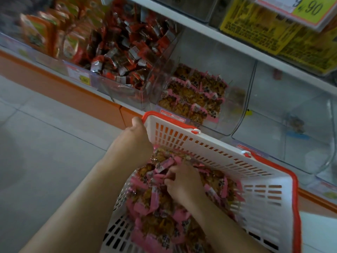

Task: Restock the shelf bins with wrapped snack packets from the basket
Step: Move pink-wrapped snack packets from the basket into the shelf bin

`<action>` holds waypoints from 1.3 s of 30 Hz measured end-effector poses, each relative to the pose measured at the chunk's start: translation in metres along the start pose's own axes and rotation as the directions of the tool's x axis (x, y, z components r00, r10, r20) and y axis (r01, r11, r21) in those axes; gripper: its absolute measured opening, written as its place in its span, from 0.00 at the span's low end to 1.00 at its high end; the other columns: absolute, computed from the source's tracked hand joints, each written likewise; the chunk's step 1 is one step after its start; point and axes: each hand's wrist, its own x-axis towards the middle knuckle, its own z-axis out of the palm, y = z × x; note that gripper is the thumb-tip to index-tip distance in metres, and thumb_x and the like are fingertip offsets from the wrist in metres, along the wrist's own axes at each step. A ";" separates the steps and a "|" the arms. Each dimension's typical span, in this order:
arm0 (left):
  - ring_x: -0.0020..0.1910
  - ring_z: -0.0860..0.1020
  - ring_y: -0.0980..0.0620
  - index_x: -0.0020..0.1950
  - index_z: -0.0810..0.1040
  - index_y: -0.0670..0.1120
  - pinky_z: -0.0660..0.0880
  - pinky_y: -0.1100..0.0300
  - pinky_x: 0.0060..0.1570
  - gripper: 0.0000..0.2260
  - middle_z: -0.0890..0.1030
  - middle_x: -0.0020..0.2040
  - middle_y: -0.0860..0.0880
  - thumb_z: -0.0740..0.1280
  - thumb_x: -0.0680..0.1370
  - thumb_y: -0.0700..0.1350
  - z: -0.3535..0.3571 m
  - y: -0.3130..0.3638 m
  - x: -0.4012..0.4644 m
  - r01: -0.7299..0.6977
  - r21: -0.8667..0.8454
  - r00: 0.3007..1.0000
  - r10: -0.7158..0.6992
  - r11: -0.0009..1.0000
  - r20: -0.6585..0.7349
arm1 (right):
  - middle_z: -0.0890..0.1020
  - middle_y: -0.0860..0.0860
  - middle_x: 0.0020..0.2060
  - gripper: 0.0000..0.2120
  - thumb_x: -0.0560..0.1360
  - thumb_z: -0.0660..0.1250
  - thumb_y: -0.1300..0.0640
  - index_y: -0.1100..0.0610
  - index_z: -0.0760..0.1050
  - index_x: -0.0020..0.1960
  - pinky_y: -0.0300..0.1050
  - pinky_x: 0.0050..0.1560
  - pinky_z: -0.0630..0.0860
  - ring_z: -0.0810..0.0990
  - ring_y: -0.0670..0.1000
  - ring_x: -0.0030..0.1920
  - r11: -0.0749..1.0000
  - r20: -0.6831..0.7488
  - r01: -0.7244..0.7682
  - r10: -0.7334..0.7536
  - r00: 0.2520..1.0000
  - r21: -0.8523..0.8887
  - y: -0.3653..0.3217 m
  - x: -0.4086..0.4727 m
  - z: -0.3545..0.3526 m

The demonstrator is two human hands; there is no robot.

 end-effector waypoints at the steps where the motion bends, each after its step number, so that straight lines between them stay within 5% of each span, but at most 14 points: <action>1: 0.39 0.79 0.47 0.60 0.63 0.46 0.75 0.53 0.33 0.13 0.78 0.44 0.44 0.62 0.79 0.36 -0.002 0.002 0.000 0.023 -0.023 1.000 -0.023 0.999 0.009 | 0.80 0.38 0.47 0.05 0.81 0.73 0.51 0.46 0.86 0.55 0.43 0.70 0.74 0.77 0.39 0.50 0.992 -0.013 -0.025 0.027 1.000 0.127 0.004 -0.003 -0.007; 5: 0.52 0.77 0.42 0.63 0.71 0.45 0.79 0.48 0.48 0.15 0.76 0.55 0.44 0.64 0.76 0.42 -0.010 0.004 -0.003 0.020 -0.009 0.980 -0.022 1.000 -0.198 | 0.84 0.36 0.44 0.04 0.79 0.76 0.54 0.45 0.84 0.48 0.27 0.44 0.75 0.81 0.34 0.43 0.874 -0.031 -0.065 0.091 0.995 0.482 0.022 -0.026 -0.048; 8: 0.48 0.75 0.49 0.60 0.77 0.48 0.72 0.64 0.37 0.11 0.77 0.53 0.49 0.62 0.79 0.42 -0.016 0.012 -0.016 -0.137 -0.024 0.907 0.115 0.990 -0.405 | 0.87 0.37 0.44 0.05 0.77 0.78 0.53 0.45 0.83 0.47 0.35 0.50 0.80 0.84 0.36 0.45 0.780 -0.093 -0.033 0.116 0.989 0.625 0.030 -0.044 -0.081; 11: 0.40 0.80 0.55 0.50 0.81 0.54 0.73 0.70 0.28 0.07 0.83 0.47 0.54 0.63 0.81 0.46 -0.009 0.027 -0.027 -0.225 -0.186 0.957 0.182 0.956 -0.226 | 0.89 0.48 0.42 0.06 0.76 0.79 0.55 0.50 0.81 0.47 0.59 0.56 0.83 0.88 0.49 0.45 0.678 -0.137 0.017 0.124 0.983 0.735 0.036 -0.058 -0.103; 14: 0.39 0.85 0.53 0.49 0.83 0.55 0.84 0.49 0.41 0.09 0.86 0.42 0.53 0.67 0.80 0.58 0.005 0.037 -0.032 -0.259 -0.323 0.951 0.298 0.910 0.076 | 0.88 0.53 0.39 0.07 0.76 0.78 0.54 0.51 0.80 0.44 0.62 0.55 0.83 0.87 0.55 0.43 0.618 -0.210 0.085 0.131 0.969 0.782 0.039 -0.063 -0.115; 16: 0.41 0.85 0.56 0.53 0.83 0.56 0.84 0.51 0.43 0.18 0.86 0.44 0.55 0.69 0.74 0.68 0.012 0.045 -0.038 -0.278 -0.358 0.912 0.362 0.891 0.194 | 0.88 0.52 0.39 0.08 0.76 0.79 0.54 0.50 0.80 0.44 0.61 0.53 0.83 0.87 0.54 0.42 0.602 -0.245 0.115 0.139 0.959 0.790 0.039 -0.061 -0.120; 22: 0.47 0.86 0.55 0.57 0.84 0.55 0.83 0.48 0.54 0.12 0.87 0.48 0.54 0.77 0.74 0.52 0.024 0.058 -0.037 -0.270 -0.441 0.914 0.372 0.856 0.163 | 0.87 0.51 0.39 0.05 0.78 0.77 0.54 0.52 0.83 0.45 0.48 0.47 0.81 0.86 0.50 0.41 0.528 -0.278 0.200 0.072 0.958 0.826 0.055 -0.053 -0.131; 27: 0.47 0.87 0.47 0.64 0.78 0.44 0.85 0.55 0.44 0.21 0.88 0.49 0.44 0.73 0.72 0.41 0.029 0.071 -0.038 -0.072 -0.795 0.921 0.345 0.603 0.178 | 0.88 0.51 0.47 0.07 0.77 0.77 0.57 0.52 0.86 0.54 0.44 0.51 0.82 0.86 0.52 0.48 0.350 -0.259 0.286 -0.124 0.958 0.892 0.067 -0.055 -0.142; 29: 0.44 0.87 0.44 0.62 0.76 0.42 0.83 0.60 0.39 0.19 0.88 0.49 0.42 0.73 0.72 0.41 0.034 0.075 -0.038 -0.026 -0.851 0.953 0.269 0.525 0.137 | 0.88 0.50 0.49 0.13 0.79 0.76 0.60 0.50 0.86 0.62 0.44 0.52 0.82 0.87 0.51 0.49 0.360 -0.262 0.309 -0.175 0.949 0.880 0.069 -0.054 -0.142; 32: 0.46 0.87 0.43 0.57 0.80 0.39 0.83 0.60 0.40 0.07 0.87 0.48 0.41 0.69 0.79 0.39 0.039 0.079 -0.039 -0.099 -0.824 0.952 0.293 0.558 0.084 | 0.87 0.47 0.51 0.17 0.78 0.74 0.54 0.46 0.84 0.67 0.52 0.59 0.84 0.87 0.50 0.54 0.397 -0.275 0.311 -0.146 0.950 0.864 0.071 -0.054 -0.138; 34: 0.47 0.87 0.41 0.54 0.85 0.41 0.85 0.55 0.44 0.10 0.87 0.48 0.39 0.65 0.83 0.42 0.041 0.079 -0.037 -0.068 -0.849 0.948 0.299 0.523 0.108 | 0.88 0.45 0.54 0.18 0.80 0.70 0.52 0.47 0.83 0.69 0.52 0.63 0.83 0.86 0.48 0.58 0.396 -0.256 0.296 -0.151 0.955 0.869 0.071 -0.055 -0.138; 37: 0.47 0.84 0.36 0.56 0.85 0.37 0.83 0.45 0.50 0.22 0.83 0.47 0.33 0.65 0.82 0.56 0.042 0.077 -0.034 0.021 -0.897 0.903 0.377 0.441 0.207 | 0.87 0.50 0.51 0.17 0.85 0.64 0.65 0.52 0.83 0.69 0.51 0.55 0.85 0.87 0.52 0.50 0.357 -0.236 0.289 -0.186 0.954 0.888 0.070 -0.056 -0.141; 39: 0.45 0.83 0.37 0.56 0.85 0.38 0.82 0.49 0.43 0.18 0.83 0.48 0.33 0.68 0.77 0.52 0.042 0.077 -0.033 0.023 -0.893 0.897 0.386 0.450 0.217 | 0.86 0.52 0.47 0.21 0.84 0.61 0.71 0.53 0.85 0.65 0.47 0.44 0.83 0.86 0.54 0.42 0.351 -0.290 0.324 -0.145 0.946 0.879 0.072 -0.057 -0.146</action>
